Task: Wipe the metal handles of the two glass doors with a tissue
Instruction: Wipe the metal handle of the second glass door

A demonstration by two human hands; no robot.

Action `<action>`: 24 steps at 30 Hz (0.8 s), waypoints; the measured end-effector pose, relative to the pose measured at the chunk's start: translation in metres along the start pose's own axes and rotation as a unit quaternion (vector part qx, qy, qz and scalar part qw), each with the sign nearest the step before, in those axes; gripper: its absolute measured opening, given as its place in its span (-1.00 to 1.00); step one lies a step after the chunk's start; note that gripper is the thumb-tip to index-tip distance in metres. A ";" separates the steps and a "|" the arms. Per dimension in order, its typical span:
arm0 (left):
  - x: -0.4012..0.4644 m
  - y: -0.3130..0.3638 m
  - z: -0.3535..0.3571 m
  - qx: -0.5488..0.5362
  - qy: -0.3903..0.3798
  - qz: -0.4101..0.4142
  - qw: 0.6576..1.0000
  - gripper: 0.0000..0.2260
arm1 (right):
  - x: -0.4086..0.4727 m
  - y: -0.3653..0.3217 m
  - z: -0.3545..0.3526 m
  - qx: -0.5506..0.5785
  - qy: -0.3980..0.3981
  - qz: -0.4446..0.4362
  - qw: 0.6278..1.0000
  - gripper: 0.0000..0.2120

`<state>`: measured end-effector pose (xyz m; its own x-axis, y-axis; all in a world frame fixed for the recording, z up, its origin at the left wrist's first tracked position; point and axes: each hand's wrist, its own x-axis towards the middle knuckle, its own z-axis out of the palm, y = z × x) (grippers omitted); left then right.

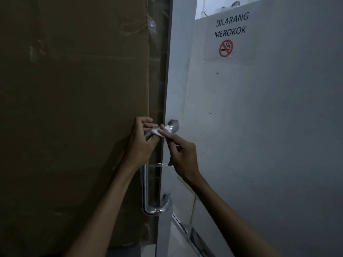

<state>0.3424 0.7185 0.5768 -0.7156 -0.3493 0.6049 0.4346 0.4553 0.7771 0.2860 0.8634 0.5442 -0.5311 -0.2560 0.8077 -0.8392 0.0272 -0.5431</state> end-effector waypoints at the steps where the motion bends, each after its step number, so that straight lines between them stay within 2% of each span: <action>1: 0.000 0.000 0.000 0.001 0.002 0.000 1.000 -0.59 | 0.004 0.001 -0.002 0.001 0.023 0.011 1.000 -0.64; 3: 0.000 -0.001 0.001 0.000 0.006 -0.001 1.000 -0.62 | 0.011 0.003 -0.003 0.003 0.093 0.066 0.993 -0.65; 5: 0.000 -0.001 0.000 0.001 0.009 -0.001 1.000 -0.63 | 0.015 0.004 0.000 -0.001 0.110 0.093 0.990 -0.65; 7: -0.001 -0.001 0.001 -0.003 0.006 -0.002 1.000 -0.62 | 0.012 0.003 0.003 -0.007 0.078 0.068 0.995 -0.65; 12: -0.002 -0.001 0.002 -0.009 0.009 0.004 1.000 -0.60 | 0.017 -0.010 -0.014 -0.044 -0.074 0.007 0.996 -0.65; 15: -0.002 0.000 0.001 -0.017 0.008 -0.008 1.000 -0.62 | 0.036 -0.012 -0.029 -0.042 -0.014 0.009 0.999 -0.66; 17: -0.003 0.001 0.002 -0.011 0.012 -0.008 1.000 -0.63 | 0.046 -0.008 -0.033 -0.074 0.015 0.040 0.996 -0.67; 20: -0.003 0.001 0.002 -0.008 0.011 -0.004 1.000 -0.63 | 0.044 -0.003 -0.027 -0.115 -0.028 0.069 0.991 -0.68; 24: -0.005 0.000 0.001 -0.012 0.010 0.003 1.000 -0.64 | 0.033 -0.012 -0.020 -0.155 -0.074 0.011 0.985 -0.66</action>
<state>0.3453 0.7213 0.5740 -0.7024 -0.3631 0.6123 0.4516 0.4377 0.7775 0.2763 0.8737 0.5814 -0.5458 -0.3897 0.7418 -0.8354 0.3215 -0.4458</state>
